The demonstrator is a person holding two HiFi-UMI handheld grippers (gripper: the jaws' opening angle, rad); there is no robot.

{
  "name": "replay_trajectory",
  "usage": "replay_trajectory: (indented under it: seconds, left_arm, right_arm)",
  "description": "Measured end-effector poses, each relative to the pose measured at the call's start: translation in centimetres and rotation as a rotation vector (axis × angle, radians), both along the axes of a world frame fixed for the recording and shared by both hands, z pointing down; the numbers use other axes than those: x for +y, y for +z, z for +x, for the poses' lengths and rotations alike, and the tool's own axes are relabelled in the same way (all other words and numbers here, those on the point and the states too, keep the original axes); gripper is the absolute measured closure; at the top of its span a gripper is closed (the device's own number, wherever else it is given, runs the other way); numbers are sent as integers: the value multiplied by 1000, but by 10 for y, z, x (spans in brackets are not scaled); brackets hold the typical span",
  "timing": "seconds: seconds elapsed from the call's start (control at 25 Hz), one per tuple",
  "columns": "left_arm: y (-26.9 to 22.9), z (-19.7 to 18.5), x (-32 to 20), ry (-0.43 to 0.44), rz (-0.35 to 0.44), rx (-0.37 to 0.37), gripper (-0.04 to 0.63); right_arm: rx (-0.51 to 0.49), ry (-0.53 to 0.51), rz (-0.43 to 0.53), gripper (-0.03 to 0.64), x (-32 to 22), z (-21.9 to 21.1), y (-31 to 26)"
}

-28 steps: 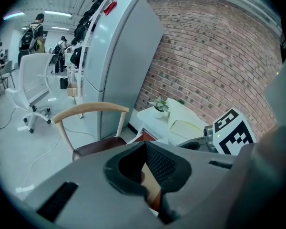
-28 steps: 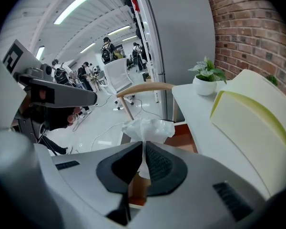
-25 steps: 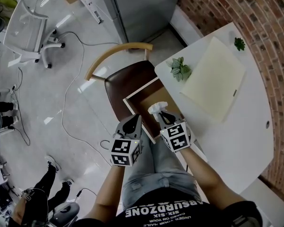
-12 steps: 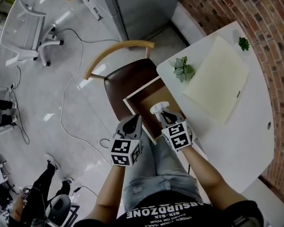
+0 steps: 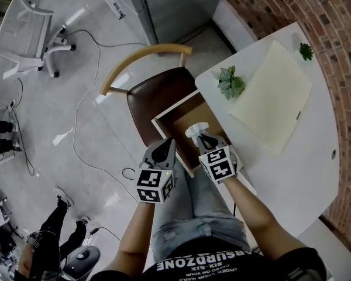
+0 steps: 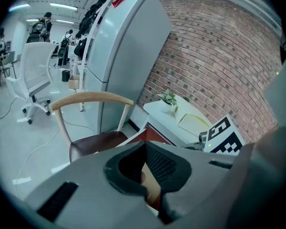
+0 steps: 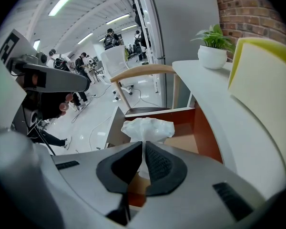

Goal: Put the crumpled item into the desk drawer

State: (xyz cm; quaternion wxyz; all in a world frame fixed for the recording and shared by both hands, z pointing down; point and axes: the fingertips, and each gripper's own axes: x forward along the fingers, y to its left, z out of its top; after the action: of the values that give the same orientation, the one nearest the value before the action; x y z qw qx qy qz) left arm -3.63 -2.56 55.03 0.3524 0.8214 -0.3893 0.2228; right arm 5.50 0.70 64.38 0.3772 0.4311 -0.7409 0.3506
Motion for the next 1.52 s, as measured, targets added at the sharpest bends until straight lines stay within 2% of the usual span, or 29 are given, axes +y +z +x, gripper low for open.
replay_trajectory:
  seconds: [1.52]
  left_arm:
    - [34,-12,-7,-23,-33,-6,593]
  right_arm:
    - [57,-33,-90,601,-1,2,75]
